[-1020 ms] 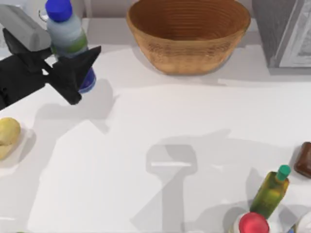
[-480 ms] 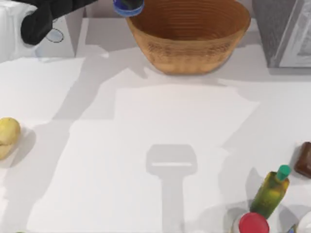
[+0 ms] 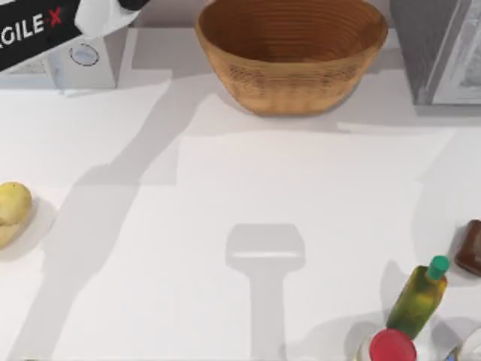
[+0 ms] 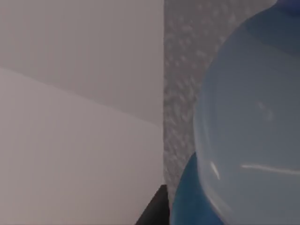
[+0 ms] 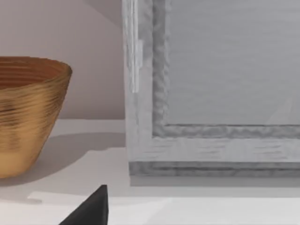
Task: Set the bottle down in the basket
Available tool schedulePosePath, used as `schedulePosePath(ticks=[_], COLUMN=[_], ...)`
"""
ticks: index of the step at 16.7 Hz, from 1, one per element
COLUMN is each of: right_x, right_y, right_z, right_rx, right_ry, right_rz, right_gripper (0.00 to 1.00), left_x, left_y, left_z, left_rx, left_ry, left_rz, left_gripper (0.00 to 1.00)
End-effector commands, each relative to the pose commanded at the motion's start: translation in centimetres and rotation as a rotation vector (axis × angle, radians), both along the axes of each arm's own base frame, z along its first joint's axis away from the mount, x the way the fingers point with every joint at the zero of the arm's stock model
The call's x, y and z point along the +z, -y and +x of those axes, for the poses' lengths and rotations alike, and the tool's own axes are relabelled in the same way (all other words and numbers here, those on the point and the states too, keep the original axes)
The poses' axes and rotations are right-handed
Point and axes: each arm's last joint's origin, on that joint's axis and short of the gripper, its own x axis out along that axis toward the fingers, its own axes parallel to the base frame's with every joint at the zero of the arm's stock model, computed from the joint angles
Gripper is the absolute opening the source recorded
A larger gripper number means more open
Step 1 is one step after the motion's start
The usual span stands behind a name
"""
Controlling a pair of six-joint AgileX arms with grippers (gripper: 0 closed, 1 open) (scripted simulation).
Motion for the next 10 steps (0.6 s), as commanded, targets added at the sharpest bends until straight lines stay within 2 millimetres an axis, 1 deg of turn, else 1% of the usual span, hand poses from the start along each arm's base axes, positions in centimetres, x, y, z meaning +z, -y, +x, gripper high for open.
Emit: schedulePosePath(ticks=[3, 7, 8, 10], right_x=[0.00, 0.00, 0.00, 0.00], right_y=[0.00, 0.00, 0.00, 0.00], right_z=[0.00, 0.00, 0.00, 0.00], right_rx=[0.000, 0.000, 0.000, 0.000], right_ry=[0.000, 0.000, 0.000, 0.000], right_rz=[0.000, 0.000, 0.000, 0.000], right_gripper=[1.00, 1.00, 1.00, 1.00], left_x=[0.03, 0.03, 0.10, -0.03], left_y=[0.83, 0.83, 0.54, 0.76], left_z=[0.49, 0.49, 0.52, 0.71], left_rx=[0.001, 0.001, 0.005, 0.003], left_ry=[-0.001, -0.001, 0.002, 0.004], left_rz=[0.001, 0.001, 0.001, 0.001], left_gripper=[0.00, 0.00, 0.00, 0.00])
